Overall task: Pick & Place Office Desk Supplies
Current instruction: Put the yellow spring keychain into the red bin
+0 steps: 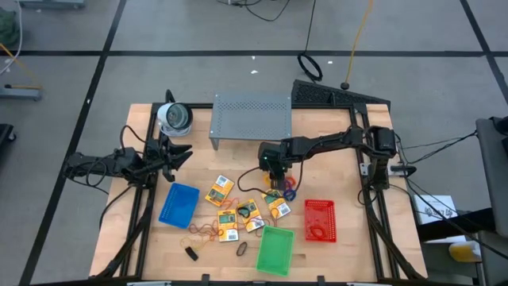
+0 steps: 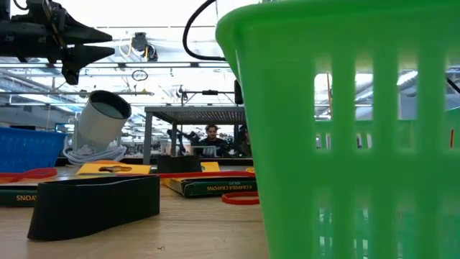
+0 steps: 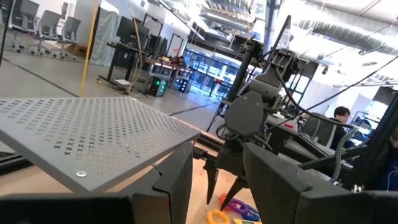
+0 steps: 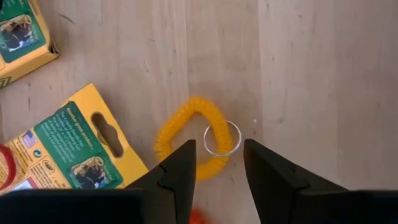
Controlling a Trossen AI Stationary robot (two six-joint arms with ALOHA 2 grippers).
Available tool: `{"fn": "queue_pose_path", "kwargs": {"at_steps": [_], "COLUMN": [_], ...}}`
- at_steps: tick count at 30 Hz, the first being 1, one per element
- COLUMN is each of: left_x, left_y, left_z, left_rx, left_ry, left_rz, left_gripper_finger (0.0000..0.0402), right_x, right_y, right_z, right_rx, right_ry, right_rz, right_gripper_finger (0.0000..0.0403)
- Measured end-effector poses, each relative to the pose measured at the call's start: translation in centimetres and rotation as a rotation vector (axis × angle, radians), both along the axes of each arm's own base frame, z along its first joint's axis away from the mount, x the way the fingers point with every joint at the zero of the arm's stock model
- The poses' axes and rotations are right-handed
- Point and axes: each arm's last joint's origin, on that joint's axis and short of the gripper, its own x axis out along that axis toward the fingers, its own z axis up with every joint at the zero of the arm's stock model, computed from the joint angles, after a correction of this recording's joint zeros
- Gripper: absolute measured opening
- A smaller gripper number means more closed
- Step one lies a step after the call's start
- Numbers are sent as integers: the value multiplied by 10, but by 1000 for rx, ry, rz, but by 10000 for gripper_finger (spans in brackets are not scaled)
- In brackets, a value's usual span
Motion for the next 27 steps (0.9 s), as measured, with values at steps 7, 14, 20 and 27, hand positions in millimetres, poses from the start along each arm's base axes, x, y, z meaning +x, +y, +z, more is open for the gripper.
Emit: {"fn": "queue_pose_path", "kwargs": {"at_steps": [7, 14, 20, 27], "left_x": [0, 0, 0, 0], "left_y": [0, -1, -1, -1], "left_z": [1, 2, 2, 2], "left_rx": [-1, 1, 1, 1], "left_ry": [-6, -19, -19, -18], "left_rz": [-2, -21, -21, -20], "left_gripper_finger": [152, 152, 152, 152], "right_x": [2, 3, -3, -11], "right_y": [0, 0, 0, 3], "right_z": [-8, -16, -34, -46], "right_rx": [2, -3, -4, -4], "right_ry": [17, 18, 29, 41], "right_rz": [1, 13, 17, 29], "right_gripper_finger": [128, 128, 127, 82]}}
